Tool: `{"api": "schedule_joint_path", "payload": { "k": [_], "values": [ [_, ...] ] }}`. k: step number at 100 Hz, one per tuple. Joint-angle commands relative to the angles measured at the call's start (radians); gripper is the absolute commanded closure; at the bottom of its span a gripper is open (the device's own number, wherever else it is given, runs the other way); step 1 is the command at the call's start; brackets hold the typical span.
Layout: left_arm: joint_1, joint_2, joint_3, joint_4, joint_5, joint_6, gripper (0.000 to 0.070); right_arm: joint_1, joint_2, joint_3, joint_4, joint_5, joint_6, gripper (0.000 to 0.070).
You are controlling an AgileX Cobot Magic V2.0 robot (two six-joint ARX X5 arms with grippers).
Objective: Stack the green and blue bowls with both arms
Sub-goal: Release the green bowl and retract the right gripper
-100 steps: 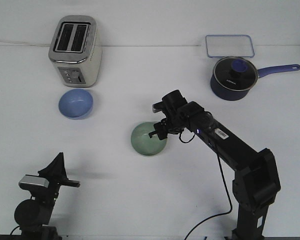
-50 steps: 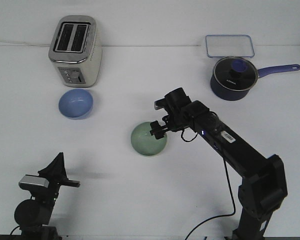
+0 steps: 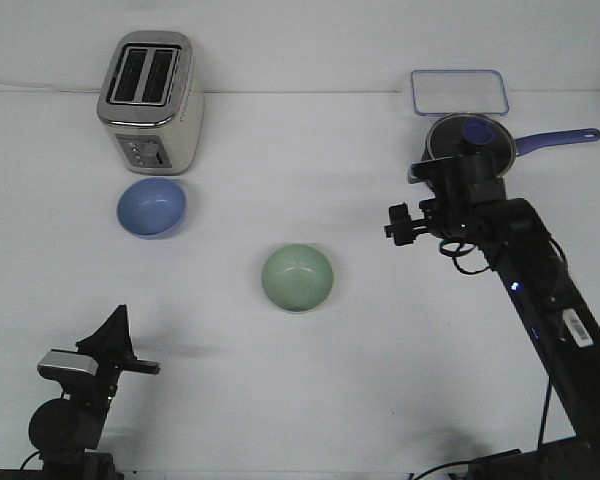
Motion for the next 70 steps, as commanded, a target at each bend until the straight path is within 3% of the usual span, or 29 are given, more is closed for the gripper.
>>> {"api": "schedule_joint_path", "payload": {
  "k": [1, 31, 70],
  "values": [
    [0.002, -0.002, -0.019, 0.011, -0.001, 0.001, 0.069, -0.031, -0.031, -0.022, 0.01, 0.003, -0.018, 0.0211],
    [0.002, -0.002, -0.019, 0.011, -0.001, 0.001, 0.069, -0.157, -0.304, -0.326, 0.169, 0.005, -0.041, 0.0211],
    [0.002, -0.002, -0.019, 0.011, -0.001, 0.001, 0.069, -0.159, -0.679, -0.846, 0.61, -0.002, -0.003, 0.0211]
  ]
}}
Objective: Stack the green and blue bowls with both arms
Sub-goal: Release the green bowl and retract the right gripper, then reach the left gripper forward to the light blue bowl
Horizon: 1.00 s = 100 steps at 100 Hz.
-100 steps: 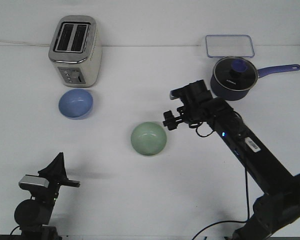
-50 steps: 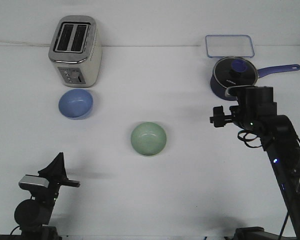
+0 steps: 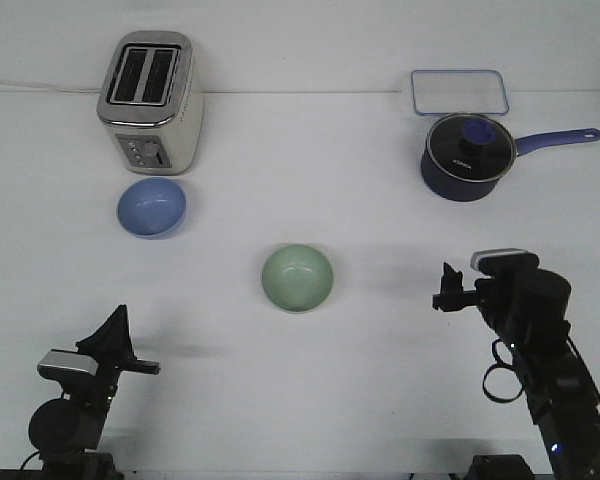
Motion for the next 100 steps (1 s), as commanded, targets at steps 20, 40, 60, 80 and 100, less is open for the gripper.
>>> {"api": "schedule_joint_path", "payload": {
  "k": [20, 40, 60, 80, 100],
  "values": [
    [0.002, -0.002, -0.019, 0.011, -0.001, 0.001, 0.069, 0.004, -0.154, -0.227, 0.166, 0.005, 0.019, 0.0211],
    [0.002, -0.002, -0.019, 0.011, -0.001, 0.001, 0.069, 0.007, -0.229, -0.339, 0.305, 0.014, 0.045, 0.0211],
    [0.002, -0.002, -0.019, 0.011, -0.001, 0.001, 0.069, 0.007, -0.234, -0.358, 0.321, 0.036, 0.044, 0.0211],
    [0.002, -0.002, -0.019, 0.011, -0.001, 0.001, 0.069, 0.007, -0.235, -0.358, 0.354, 0.036, 0.045, 0.0211],
    [0.002, -0.002, -0.019, 0.011, -0.001, 0.001, 0.069, 0.007, -0.235, -0.358, 0.355, 0.036, 0.045, 0.0211]
  ]
}}
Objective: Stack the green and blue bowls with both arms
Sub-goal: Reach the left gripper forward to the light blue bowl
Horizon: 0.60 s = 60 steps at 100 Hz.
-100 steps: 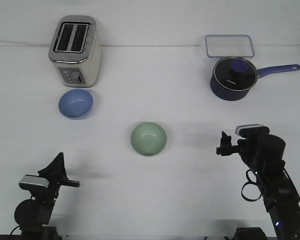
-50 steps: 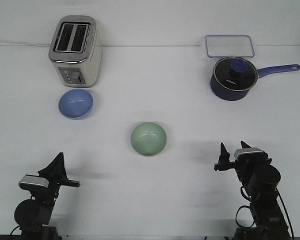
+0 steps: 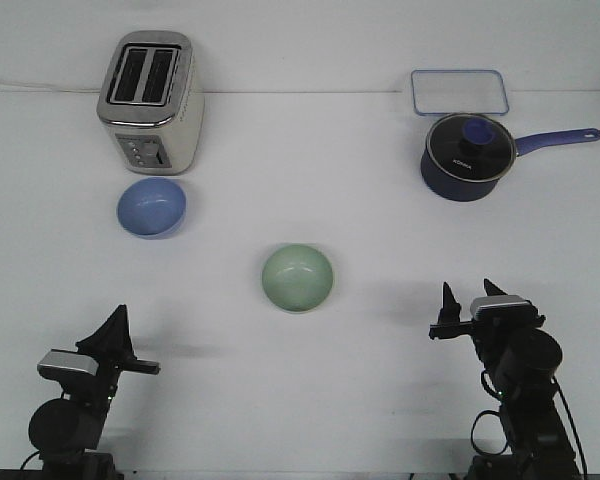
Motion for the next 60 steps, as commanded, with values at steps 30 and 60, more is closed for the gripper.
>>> {"api": "schedule_joint_path", "payload": {
  "k": [30, 60],
  "values": [
    [0.002, -0.002, -0.019, 0.011, -0.001, 0.004, 0.069, 0.001, 0.004, 0.0, 0.012, 0.003, 0.011, 0.0211],
    [0.002, -0.002, -0.018, 0.023, -0.003, 0.031, 0.069, 0.001, 0.005, 0.0, 0.012, 0.003, 0.011, 0.0211]
  ]
}}
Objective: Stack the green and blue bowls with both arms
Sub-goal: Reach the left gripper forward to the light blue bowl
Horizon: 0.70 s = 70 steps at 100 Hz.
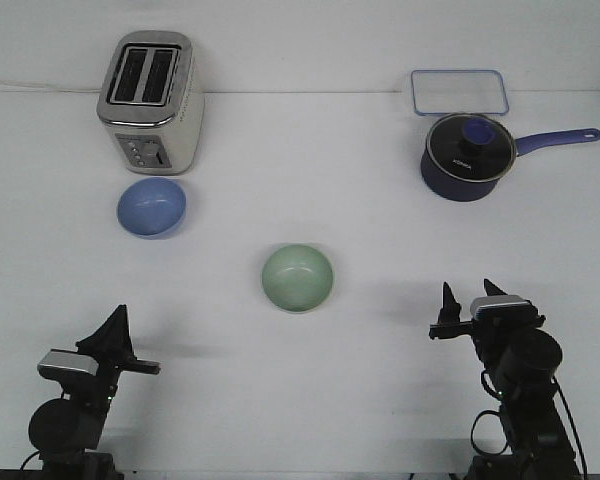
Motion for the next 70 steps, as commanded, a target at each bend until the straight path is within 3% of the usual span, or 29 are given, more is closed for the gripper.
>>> {"api": "schedule_joint_path", "payload": {
  "k": [1, 41, 70],
  "values": [
    [0.002, -0.002, -0.018, 0.02, -0.003, 0.023, 0.069, 0.001, 0.005, 0.0, 0.012, 0.003, 0.011, 0.0211],
    [0.002, 0.047, 0.199, -0.111, -0.045, -0.008, 0.069, 0.001, 0.005, 0.0, 0.012, 0.002, 0.011, 0.0211],
    [0.002, 0.368, 0.585, -0.405, -0.05, -0.039, 0.069, 0.001, 0.005, 0.0, 0.012, 0.002, 0.011, 0.0211]
  ]
}}
